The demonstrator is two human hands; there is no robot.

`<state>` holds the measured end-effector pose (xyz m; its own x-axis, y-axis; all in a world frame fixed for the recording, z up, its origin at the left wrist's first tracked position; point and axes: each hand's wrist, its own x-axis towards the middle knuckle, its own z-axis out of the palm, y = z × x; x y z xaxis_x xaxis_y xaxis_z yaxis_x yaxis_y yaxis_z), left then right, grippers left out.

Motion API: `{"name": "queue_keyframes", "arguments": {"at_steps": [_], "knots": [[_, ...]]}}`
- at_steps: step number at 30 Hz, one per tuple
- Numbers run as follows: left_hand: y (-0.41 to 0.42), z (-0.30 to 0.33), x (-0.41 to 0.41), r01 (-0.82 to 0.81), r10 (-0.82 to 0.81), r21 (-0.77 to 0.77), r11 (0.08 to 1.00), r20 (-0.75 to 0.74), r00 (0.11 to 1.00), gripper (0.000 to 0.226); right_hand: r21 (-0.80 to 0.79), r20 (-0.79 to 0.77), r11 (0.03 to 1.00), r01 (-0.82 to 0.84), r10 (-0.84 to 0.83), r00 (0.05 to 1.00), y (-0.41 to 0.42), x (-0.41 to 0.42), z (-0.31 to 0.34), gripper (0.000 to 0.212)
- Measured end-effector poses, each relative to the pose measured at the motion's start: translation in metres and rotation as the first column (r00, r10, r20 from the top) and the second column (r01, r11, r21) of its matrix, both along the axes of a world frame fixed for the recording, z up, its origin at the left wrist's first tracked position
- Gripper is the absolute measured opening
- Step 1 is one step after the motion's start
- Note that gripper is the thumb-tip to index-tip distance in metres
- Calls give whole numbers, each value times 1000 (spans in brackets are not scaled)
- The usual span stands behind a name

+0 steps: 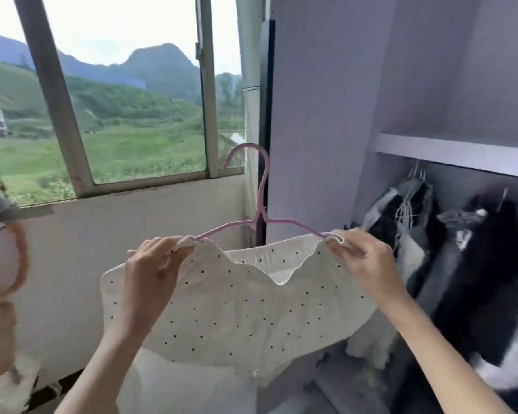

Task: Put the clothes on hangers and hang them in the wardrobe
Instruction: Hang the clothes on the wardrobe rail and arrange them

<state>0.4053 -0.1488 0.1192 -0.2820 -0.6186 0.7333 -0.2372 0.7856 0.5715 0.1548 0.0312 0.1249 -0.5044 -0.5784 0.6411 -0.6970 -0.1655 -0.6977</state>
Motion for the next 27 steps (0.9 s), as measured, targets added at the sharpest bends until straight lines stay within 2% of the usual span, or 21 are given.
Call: {"name": "queue_keyframes", "arguments": {"at_steps": [3, 4, 7, 9, 11, 13, 15, 17, 19, 20, 22, 24, 26, 27], "knots": [[11, -1, -30, 44, -44, -59, 997, 2, 999, 12, -52, -33, 994, 97, -98, 995, 24, 1, -3, 29], [12, -5, -38, 85, -84, -56, 995, 8, 996, 8, -46, -33, 991, 124, -126, 992, 32, 3, -5, 29], [11, -19, -64, 281, -282, 38, 959, 26, 959, 12, -2, -23, 978, 207, -207, 978, 61, 4, -10, 17], [12, -25, -82, 392, -394, 109, 913, -3, 919, 21, -4, -14, 967, 255, -255, 967, 81, 4, -8, 17], [17, -25, -107, 446, -448, 192, 874, -38, 893, 21, -13, -1, 948, 319, -319, 948, 96, 0, -4, 13], [25, -32, -137, 468, -476, 296, 832, -52, 878, 11, 15, 32, 922, 388, -388, 921, 106, -13, -5, 11], [36, -48, -169, 480, -502, 379, 792, -45, 864, 9, 134, 49, 880, 456, -465, 884, 117, -32, -13, 13], [50, -66, -196, 480, -528, 432, 764, -9, 849, 12, 318, 28, 810, 493, -528, 849, 134, -52, -24, 12], [63, -78, -220, 479, -565, 468, 742, 53, 823, 19, 504, 53, 740, 445, -541, 840, 156, -67, -28, 16], [68, -83, -232, 483, -589, 487, 728, 85, 803, 27, 599, 54, 688, 409, -545, 837, 167, -73, -29, 26], [79, -93, -261, 482, -640, 522, 704, 171, 749, 31, 737, 19, 564, 372, -568, 823, 187, -85, -34, 42], [93, -100, -290, 474, -684, 539, 696, 297, 667, 24, 777, 41, 517, 359, -610, 791, 204, -93, -44, 42], [112, -112, -319, 492, -730, 545, 679, 431, 530, 10, 794, 105, 499, 347, -675, 730, 223, -96, -58, 39], [125, -119, -331, 514, -746, 540, 666, 496, 445, 14, 800, 127, 486, 353, -712, 691, 234, -94, -65, 39]]}}
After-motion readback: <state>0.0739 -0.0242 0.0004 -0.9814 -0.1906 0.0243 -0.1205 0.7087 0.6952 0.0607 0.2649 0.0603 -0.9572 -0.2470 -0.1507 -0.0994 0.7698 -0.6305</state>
